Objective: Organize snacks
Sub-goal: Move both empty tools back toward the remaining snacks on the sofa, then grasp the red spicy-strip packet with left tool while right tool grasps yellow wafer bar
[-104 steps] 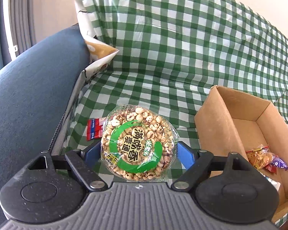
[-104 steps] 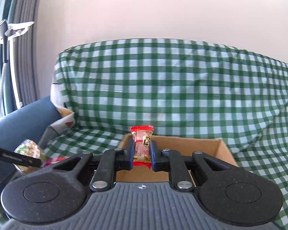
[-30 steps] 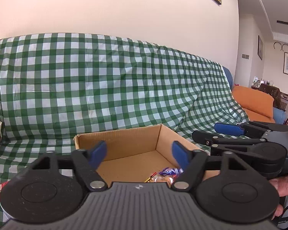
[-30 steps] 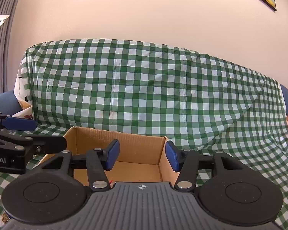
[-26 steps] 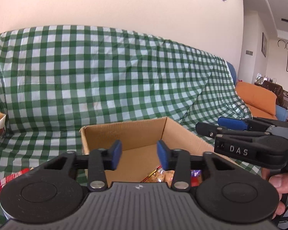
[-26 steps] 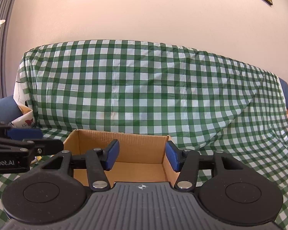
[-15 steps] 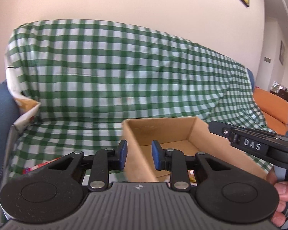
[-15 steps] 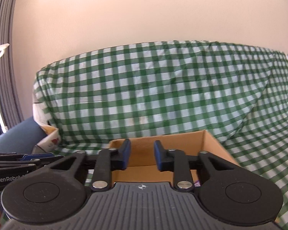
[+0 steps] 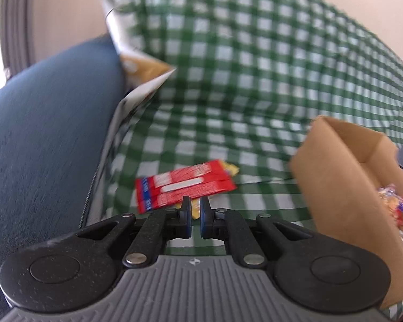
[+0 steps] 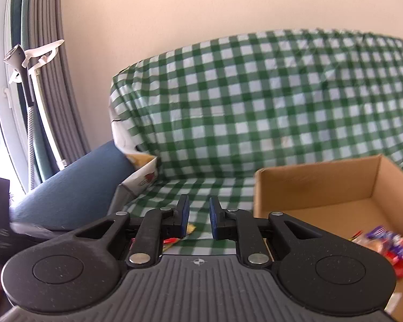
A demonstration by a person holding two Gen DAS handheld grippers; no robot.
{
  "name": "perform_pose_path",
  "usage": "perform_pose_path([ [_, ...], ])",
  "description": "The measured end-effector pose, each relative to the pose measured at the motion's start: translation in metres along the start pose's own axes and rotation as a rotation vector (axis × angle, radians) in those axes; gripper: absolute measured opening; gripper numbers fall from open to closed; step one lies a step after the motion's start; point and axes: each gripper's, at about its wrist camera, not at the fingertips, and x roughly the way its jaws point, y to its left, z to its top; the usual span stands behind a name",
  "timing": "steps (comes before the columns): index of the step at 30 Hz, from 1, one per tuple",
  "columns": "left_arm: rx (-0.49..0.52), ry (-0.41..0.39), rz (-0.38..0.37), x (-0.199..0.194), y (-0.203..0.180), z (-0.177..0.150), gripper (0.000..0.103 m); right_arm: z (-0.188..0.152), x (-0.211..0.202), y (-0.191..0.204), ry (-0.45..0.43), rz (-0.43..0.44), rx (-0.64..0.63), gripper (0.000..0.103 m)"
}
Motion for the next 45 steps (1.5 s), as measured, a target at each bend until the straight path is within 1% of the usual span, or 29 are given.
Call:
perform_pose_path([
  [3, -0.038, -0.007, -0.010, 0.015, 0.011, 0.009, 0.006, -0.004, 0.018, 0.010, 0.034, 0.036, -0.010, 0.017],
  [5, -0.071, 0.016, -0.016, 0.030, 0.014, 0.014, 0.006, -0.007, 0.027, 0.011, 0.061, 0.057, -0.008, 0.017],
  [7, -0.098, 0.034, -0.050, 0.045, 0.014, 0.019, 0.011, -0.010, 0.036, 0.013, 0.097, 0.065, -0.003, 0.018],
  [8, -0.089, 0.037, -0.060, 0.052, 0.009, 0.020, 0.014, -0.011, 0.040, 0.012, 0.110, 0.065, 0.001, 0.018],
  [9, -0.067, 0.034, -0.061, 0.057, 0.006, 0.022, 0.022, -0.011, 0.043, 0.012, 0.124, 0.069, 0.007, 0.018],
  [10, -0.039, 0.033, -0.058, 0.063, 0.003, 0.023, 0.039, -0.012, 0.045, 0.011, 0.137, 0.074, 0.014, 0.018],
  [11, -0.012, 0.037, -0.059, 0.070, 0.000, 0.024, 0.048, -0.013, 0.048, 0.010, 0.148, 0.075, 0.019, 0.018],
  [12, 0.014, 0.044, -0.062, 0.079, -0.003, 0.023, 0.063, -0.013, 0.050, 0.010, 0.157, 0.073, 0.019, 0.018],
  [13, 0.040, 0.049, -0.066, 0.085, -0.006, 0.024, 0.069, -0.014, 0.053, 0.009, 0.166, 0.072, 0.020, 0.018],
  [14, 0.068, 0.054, -0.070, 0.092, -0.008, 0.023, 0.072, -0.014, 0.055, 0.008, 0.175, 0.074, 0.026, 0.018],
  [15, 0.093, 0.064, -0.077, 0.098, -0.011, 0.022, 0.076, -0.015, 0.058, 0.007, 0.183, 0.075, 0.032, 0.018],
  [17, 0.139, 0.089, -0.084, 0.112, -0.017, 0.019, 0.078, -0.017, 0.064, 0.005, 0.206, 0.073, 0.041, 0.018],
  [21, 0.240, 0.097, -0.024, 0.136, -0.032, 0.015, 0.082, -0.021, 0.075, 0.001, 0.239, 0.074, 0.061, 0.018],
  [23, 0.277, 0.084, 0.017, 0.143, -0.036, 0.015, 0.071, -0.023, 0.079, 0.001, 0.245, 0.074, 0.060, 0.018],
  [24, 0.275, 0.081, 0.035, 0.146, -0.036, 0.017, 0.061, -0.023, 0.080, 0.001, 0.249, 0.073, 0.056, 0.018],
  [25, 0.257, 0.080, 0.033, 0.147, -0.034, 0.019, 0.051, -0.024, 0.081, 0.001, 0.253, 0.071, 0.052, 0.018],
  [26, 0.236, 0.082, 0.023, 0.147, -0.031, 0.022, 0.046, -0.025, 0.083, 0.000, 0.258, 0.068, 0.049, 0.018],
  [27, 0.226, 0.086, 0.018, 0.146, -0.030, 0.024, 0.038, -0.025, 0.083, 0.000, 0.260, 0.065, 0.049, 0.018],
  [28, 0.220, 0.091, 0.016, 0.146, -0.029, 0.026, 0.032, -0.025, 0.084, -0.001, 0.262, 0.061, 0.049, 0.018],
  [32, 0.186, 0.128, 0.000, 0.138, -0.027, 0.027, 0.022, -0.025, 0.087, -0.003, 0.269, 0.039, 0.056, 0.018],
  [35, 0.094, 0.169, -0.019, 0.122, -0.021, 0.031, 0.013, -0.026, 0.085, -0.002, 0.271, 0.032, 0.049, 0.018],
  [36, 0.054, 0.181, -0.030, 0.115, -0.018, 0.032, 0.010, -0.027, 0.084, -0.001, 0.271, 0.032, 0.042, 0.018],
  [38, -0.054, 0.221, -0.082, 0.102, -0.008, 0.030, 0.009, -0.028, 0.080, 0.001, 0.276, 0.031, 0.031, 0.018],
  [43, -0.332, 0.379, -0.224, 0.076, 0.008, -0.001, 0.009, -0.032, 0.073, 0.005, 0.325, 0.031, 0.046, 0.018],
  [44, -0.367, 0.408, -0.253, 0.070, 0.010, -0.007, 0.009, -0.033, 0.072, 0.005, 0.339, 0.028, 0.049, 0.019],
  [45, -0.384, 0.423, -0.255, 0.064, 0.010, -0.014, 0.009, -0.034, 0.071, 0.006, 0.352, 0.024, 0.053, 0.019],
])
